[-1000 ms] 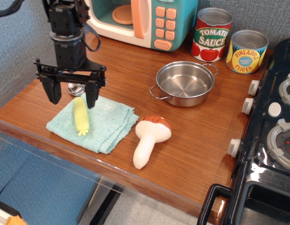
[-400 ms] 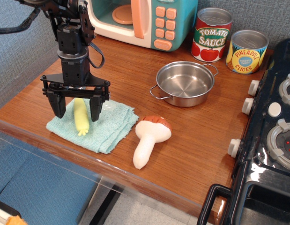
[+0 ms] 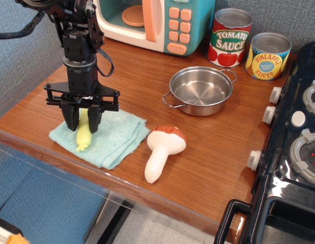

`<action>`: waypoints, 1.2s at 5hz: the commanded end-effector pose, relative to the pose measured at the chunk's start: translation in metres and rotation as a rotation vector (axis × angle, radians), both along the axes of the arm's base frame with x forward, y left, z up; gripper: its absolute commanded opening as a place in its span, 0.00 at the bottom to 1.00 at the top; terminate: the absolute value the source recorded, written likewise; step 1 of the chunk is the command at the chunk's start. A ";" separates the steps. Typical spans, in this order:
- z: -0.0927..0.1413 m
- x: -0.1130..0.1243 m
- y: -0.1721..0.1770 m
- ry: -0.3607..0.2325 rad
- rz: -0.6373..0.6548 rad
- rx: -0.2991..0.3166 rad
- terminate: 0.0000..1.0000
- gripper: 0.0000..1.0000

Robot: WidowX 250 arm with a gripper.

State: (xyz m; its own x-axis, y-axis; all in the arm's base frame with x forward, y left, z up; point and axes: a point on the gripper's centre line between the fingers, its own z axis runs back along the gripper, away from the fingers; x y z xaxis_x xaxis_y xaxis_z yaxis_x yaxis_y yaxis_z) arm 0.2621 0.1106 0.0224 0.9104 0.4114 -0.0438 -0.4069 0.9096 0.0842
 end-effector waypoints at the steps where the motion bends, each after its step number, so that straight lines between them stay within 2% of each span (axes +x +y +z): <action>1: 0.016 0.003 -0.002 -0.061 -0.016 0.001 0.00 0.00; 2: 0.060 0.026 0.002 -0.185 -0.026 -0.025 0.00 0.00; 3: 0.091 0.046 0.013 -0.241 -0.004 -0.053 0.00 0.00; 4: 0.085 0.065 0.032 -0.192 0.005 -0.072 0.00 0.00; 5: 0.060 0.084 0.056 -0.092 -0.002 -0.042 0.00 0.00; 6: 0.056 0.095 0.066 -0.069 -0.071 0.013 0.00 0.00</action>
State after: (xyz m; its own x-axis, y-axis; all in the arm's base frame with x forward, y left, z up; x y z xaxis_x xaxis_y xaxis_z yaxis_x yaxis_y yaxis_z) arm 0.3568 0.1743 0.0553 0.9356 0.3520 -0.0267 -0.3497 0.9346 0.0647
